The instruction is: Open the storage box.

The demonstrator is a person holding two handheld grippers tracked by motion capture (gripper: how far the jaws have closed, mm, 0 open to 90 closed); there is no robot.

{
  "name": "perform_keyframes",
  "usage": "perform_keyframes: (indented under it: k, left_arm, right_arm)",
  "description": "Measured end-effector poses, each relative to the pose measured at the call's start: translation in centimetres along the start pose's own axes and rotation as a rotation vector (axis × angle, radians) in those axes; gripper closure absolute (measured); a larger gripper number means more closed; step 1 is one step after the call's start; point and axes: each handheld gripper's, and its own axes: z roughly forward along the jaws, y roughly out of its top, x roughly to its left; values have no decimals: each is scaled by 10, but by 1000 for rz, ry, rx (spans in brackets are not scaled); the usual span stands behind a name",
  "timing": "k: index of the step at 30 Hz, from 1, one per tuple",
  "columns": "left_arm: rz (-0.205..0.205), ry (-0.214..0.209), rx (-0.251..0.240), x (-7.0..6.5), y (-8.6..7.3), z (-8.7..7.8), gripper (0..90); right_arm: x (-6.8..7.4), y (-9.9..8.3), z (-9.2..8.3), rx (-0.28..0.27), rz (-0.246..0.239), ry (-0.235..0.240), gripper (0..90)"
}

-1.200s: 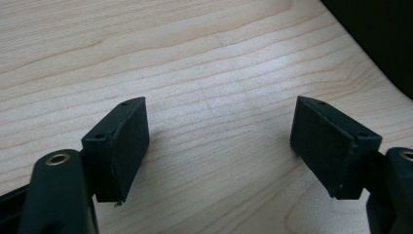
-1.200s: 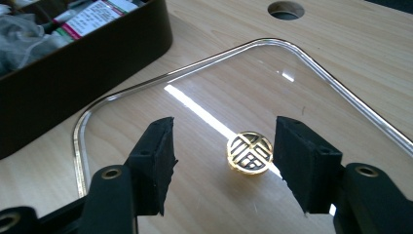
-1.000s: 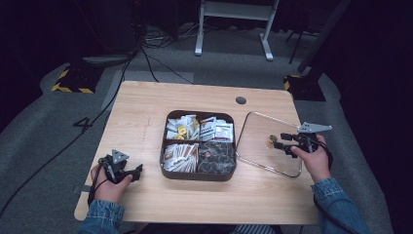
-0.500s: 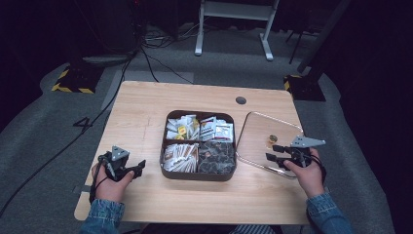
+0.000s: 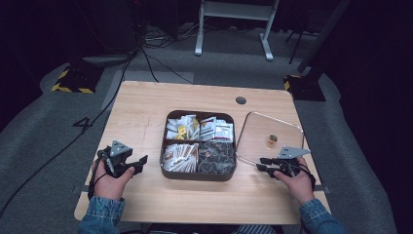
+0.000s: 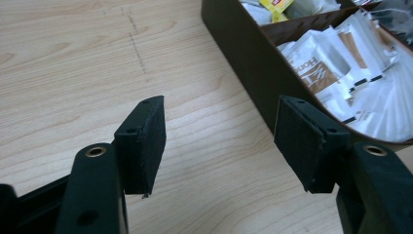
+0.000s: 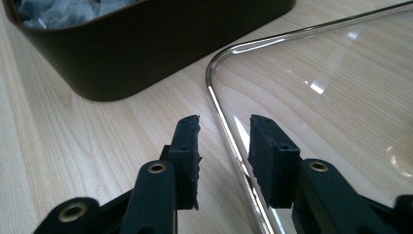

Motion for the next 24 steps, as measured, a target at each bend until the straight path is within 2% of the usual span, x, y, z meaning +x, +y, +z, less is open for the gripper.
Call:
perform_keyframes:
  k: [3, 6, 9, 11, 14, 19, 21, 24]
  left_arm:
    - [7, -10, -8, -1, 4, 0, 372]
    - [13, -16, -6, -4, 5, 2, 366]
    - [24, -1, 3, -5, 5, 2, 349]
    - [41, 7, 8, -6, 6, 2, 330]
    - [49, -5, 4, -10, 9, 2, 312]
    - [67, -14, 9, -16, 16, 5, 307]
    - [83, -13, 15, -19, 20, 4, 306]
    - [135, -16, 38, -27, 27, 2, 289]
  right_arm:
    - [7, -2, 2, 9, -34, 8, 657]
    - [11, -6, 6, 31, -43, 12, 664]
    - [14, -9, 12, 59, -55, 13, 661]
    - [16, -11, 15, 45, -61, 8, 647]
    - [21, -10, 17, 39, -78, -7, 620]
    - [22, -9, 20, 39, -79, 7, 596]
    - [22, -9, 20, 38, -79, 8, 593]
    - [22, -9, 20, 38, -80, 8, 591]
